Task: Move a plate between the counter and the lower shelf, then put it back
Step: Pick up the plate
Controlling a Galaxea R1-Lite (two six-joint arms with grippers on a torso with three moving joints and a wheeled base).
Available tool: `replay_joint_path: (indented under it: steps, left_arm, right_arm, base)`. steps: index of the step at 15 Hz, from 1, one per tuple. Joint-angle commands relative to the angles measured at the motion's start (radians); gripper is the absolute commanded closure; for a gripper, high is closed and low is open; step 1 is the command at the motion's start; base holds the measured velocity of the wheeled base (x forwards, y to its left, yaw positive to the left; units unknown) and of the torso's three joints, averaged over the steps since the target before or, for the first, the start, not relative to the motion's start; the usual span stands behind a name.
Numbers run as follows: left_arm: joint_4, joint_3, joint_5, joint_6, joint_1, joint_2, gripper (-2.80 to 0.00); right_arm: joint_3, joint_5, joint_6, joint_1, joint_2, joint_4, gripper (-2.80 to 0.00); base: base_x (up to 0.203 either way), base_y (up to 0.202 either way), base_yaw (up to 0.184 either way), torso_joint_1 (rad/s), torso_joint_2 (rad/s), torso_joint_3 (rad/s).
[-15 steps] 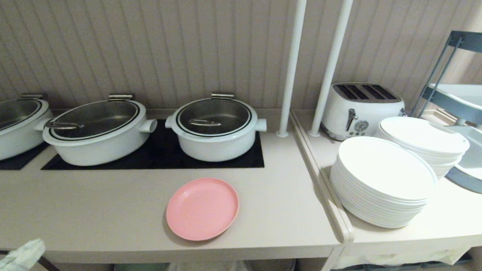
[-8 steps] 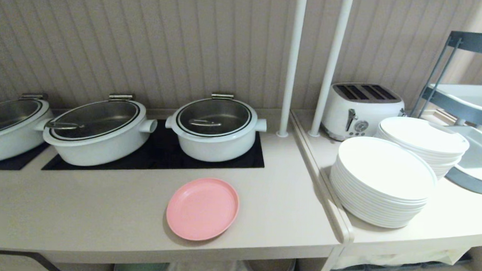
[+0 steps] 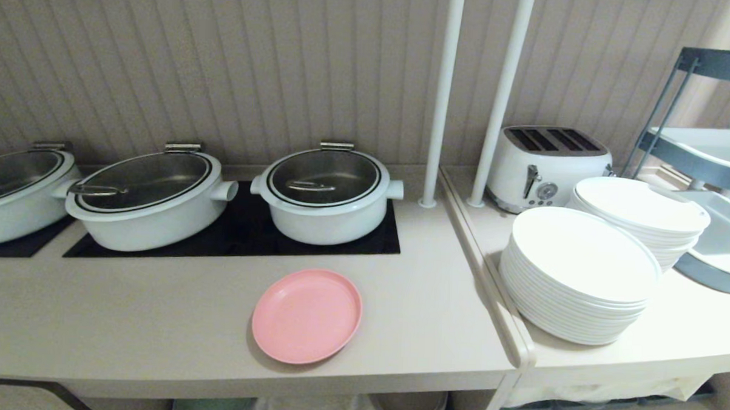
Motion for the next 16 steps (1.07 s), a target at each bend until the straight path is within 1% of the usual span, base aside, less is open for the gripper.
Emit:
replay_joint_path:
  steps: [1,2,3,4,6,16]
  left_arm:
    - [0.001,0.016,0.021,-0.001,0.000,-0.003,0.00]
    - [0.002,0.021,0.058,-0.001,0.000,-0.003,0.00]
    - [0.003,0.031,0.113,0.001,0.000,-0.002,0.00]
    - [-0.005,0.060,0.139,-0.012,0.000,-0.002,0.00]
    - [-0.007,0.061,0.147,-0.059,0.000,-0.001,0.00]
    - [-0.010,0.064,0.152,-0.063,0.000,-0.003,0.00]
  right_arm:
    - [0.000,0.000,0.001,0.001,0.001,0.000,0.00]
    - [0.000,0.000,0.000,0.001,0.001,0.000,0.00]
    - [0.000,0.000,0.001,0.001,0.001,0.000,0.00]
    - [0.000,0.000,0.001,0.001,0.001,0.000,0.00]
    - [0.000,0.000,0.001,0.001,0.001,0.000,0.00]
    - [0.000,0.000,0.001,0.001,0.001,0.000,0.00]
  base:
    - [0.000,0.000,0.000,0.000,0.00,0.000]
    - [0.000,0.000,0.000,0.000,0.00,0.000]
    - [0.000,0.000,0.000,0.000,0.00,0.000]
    - [0.000,0.000,0.000,0.000,0.00,0.000]
    - [0.000,0.000,0.000,0.000,0.00,0.000]
    - [0.000,0.000,0.000,0.000,0.00,0.000]
